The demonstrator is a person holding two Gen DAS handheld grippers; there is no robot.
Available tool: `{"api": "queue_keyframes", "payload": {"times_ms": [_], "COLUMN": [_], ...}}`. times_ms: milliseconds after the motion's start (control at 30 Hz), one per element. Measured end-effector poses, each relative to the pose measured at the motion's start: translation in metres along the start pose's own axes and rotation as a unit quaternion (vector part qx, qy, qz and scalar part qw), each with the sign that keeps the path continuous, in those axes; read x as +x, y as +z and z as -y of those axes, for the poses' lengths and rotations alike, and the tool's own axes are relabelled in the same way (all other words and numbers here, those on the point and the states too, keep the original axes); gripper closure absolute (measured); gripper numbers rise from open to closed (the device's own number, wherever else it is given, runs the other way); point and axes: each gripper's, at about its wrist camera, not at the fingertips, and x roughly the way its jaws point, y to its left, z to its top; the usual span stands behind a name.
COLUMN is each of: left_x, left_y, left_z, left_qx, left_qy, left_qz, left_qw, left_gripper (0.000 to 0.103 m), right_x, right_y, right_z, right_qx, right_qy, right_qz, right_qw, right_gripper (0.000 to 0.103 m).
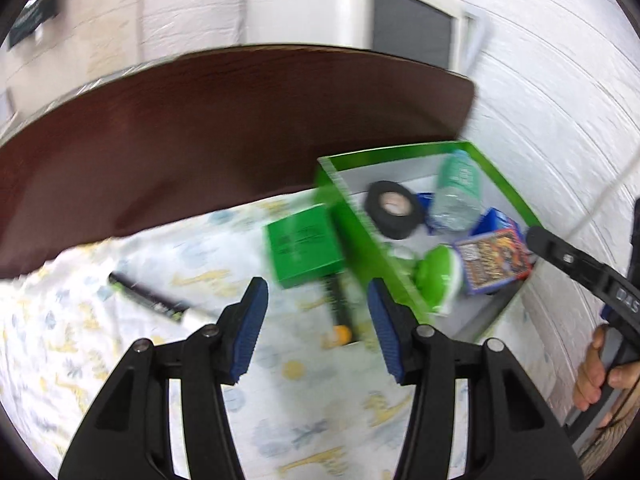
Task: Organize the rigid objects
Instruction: 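Move the left tool to the small green square carton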
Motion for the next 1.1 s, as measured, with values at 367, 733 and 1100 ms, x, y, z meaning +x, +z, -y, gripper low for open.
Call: {"api": "queue_keyframes", "payload": {"times_ms": [367,733,1100], "left_x": [0.018,0.005,0.048], "left_y": [-0.016,-0.01,0.034], "left_z": [-0.053,-0.087,-0.055], "left_qx": [-0.053,-0.043,0.046], "left_qy": [0.02,-0.011,-0.126], "left_qz": [-0.025,0.013,-0.048], "left_qw": [0.9981,0.9989,0.9898], "left_gripper": [0.053,0.052,0.034], "right_x": [0.041,0.091,0.088], "right_y": [-0.01,-0.036,-0.086], "right_z": [-0.078,-0.117,-0.12], "right_qx": [-0.069,-0.034,-0.024], "right_qy": [0.036,0.0,-0.083], "right_qz": [-0.047,-0.093,-0.06], "right_qw": [0.996,0.995,0.994], "right_gripper": [0.071,0.047,0.047]}}
